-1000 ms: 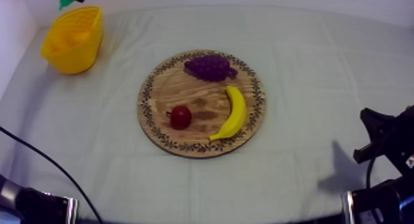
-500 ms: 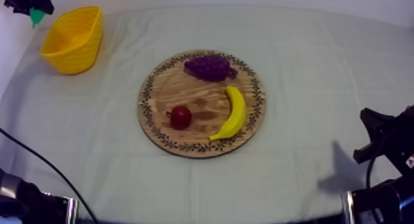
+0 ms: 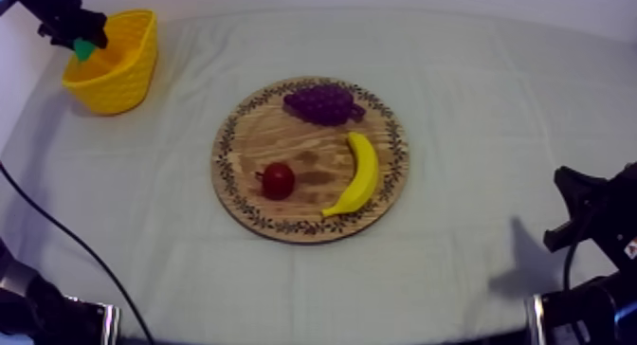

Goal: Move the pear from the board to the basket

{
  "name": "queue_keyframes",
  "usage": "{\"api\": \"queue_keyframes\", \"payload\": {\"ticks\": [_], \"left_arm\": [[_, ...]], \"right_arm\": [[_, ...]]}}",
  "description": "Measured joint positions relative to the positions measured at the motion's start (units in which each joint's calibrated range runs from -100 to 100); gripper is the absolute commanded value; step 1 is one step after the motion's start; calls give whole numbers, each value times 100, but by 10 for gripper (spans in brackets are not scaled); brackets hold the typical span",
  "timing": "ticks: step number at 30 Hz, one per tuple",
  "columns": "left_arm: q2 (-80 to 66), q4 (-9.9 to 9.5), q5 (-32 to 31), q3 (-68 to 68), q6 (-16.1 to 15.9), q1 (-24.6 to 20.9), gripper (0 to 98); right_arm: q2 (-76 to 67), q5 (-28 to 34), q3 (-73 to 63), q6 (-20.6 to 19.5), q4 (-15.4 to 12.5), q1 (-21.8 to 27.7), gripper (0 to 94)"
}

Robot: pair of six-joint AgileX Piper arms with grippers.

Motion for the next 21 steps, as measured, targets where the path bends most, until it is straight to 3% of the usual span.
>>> {"api": "queue_keyframes", "payload": {"ticks": [9,21], "left_arm": [[693,-5,-30,-332,-43,18,926],[523,-80,-16,-286,-101,-12,966]], "right_arm": [[0,0,0,0,0,0,4],[0,0,0,0,0,0,4]]}}
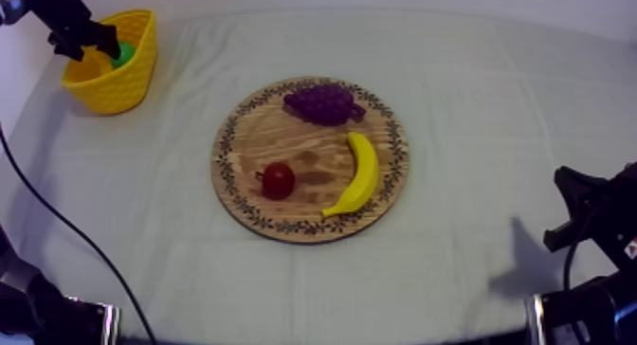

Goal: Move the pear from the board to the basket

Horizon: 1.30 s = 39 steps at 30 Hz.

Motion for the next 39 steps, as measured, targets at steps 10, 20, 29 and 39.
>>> {"api": "queue_keyframes", "payload": {"ticks": [10,20,29,39], "left_arm": [[-767,29,307,96,-41,104,966],[-1879,5,758,329,71,229,811],[-3048,-15,193,1287,148,262,505],[-4707,201,-948,3361,-210,119,407]], "right_arm": [[0,0,0,0,0,0,4],[0,0,0,-3,0,0,4],[0,0,0,-2,0,0,4],[0,0,0,1,0,0,4]]}}
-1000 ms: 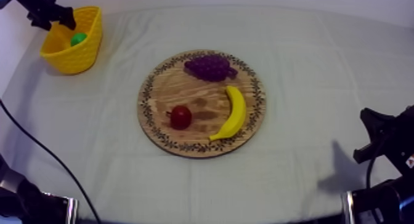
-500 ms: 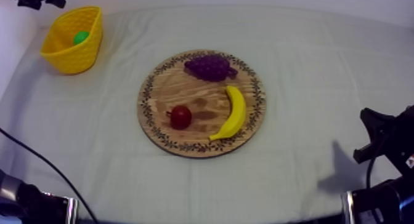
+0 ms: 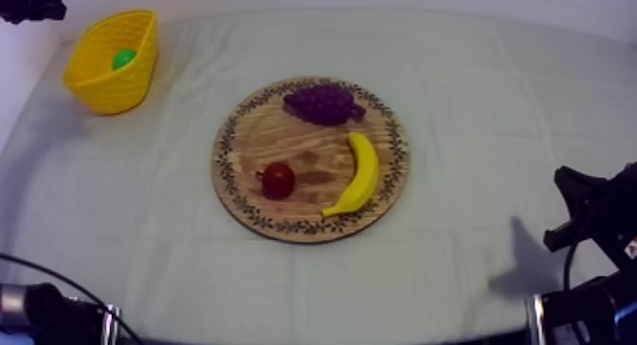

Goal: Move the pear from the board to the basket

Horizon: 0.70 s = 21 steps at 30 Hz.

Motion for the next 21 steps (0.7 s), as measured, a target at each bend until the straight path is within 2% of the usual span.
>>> {"api": "queue_keyframes", "payload": {"ticks": [5,9,17,21], "left_arm": [[-1056,-1,-446,1150,-167,19,359],[-2001,12,-873,2185,-181,21,318],[-3758,32,-1822,4171,-82,-4,231],[-4723,44,-2312,5200,100,54,143]], "right_arm": [[0,0,0,0,0,0,4],[0,0,0,0,0,0,4],[0,0,0,0,0,0,4],[0,0,0,0,0,0,4]]}}
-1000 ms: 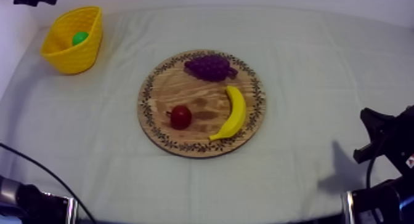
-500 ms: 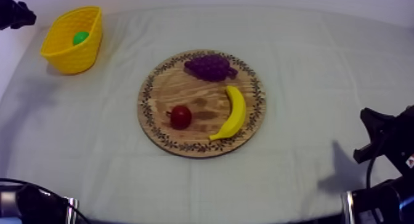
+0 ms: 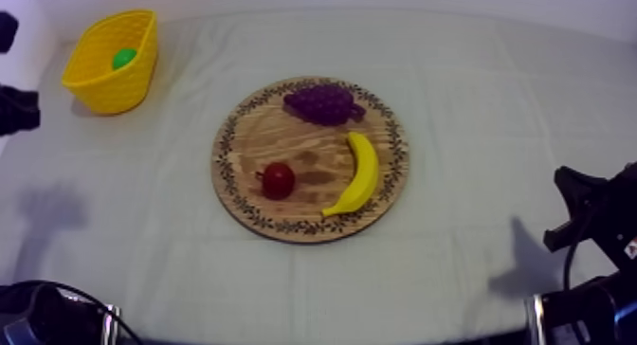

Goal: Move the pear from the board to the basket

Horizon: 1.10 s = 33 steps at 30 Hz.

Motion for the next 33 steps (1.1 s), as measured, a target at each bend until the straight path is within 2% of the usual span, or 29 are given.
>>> {"api": "queue_keyframes", "payload": {"ticks": [5,8,11,23,30,33], "left_arm": [[-1126,28,-573,1116,279,99,40],[-1753,-13,-802,1703,399,134,14],[-2375,-172,-955,2293,585,212,5],[-4250,-759,-840,3746,1577,333,1],[-4712,-846,-881,3940,1663,339,1],[-4724,-846,-1225,4091,1774,335,1]], "right_arm": [[0,0,0,0,0,0,4],[0,0,0,0,0,0,4],[0,0,0,1,0,0,4],[0,0,0,1,0,0,4],[0,0,0,1,0,-1,4],[0,0,0,1,0,-1,4]]}}
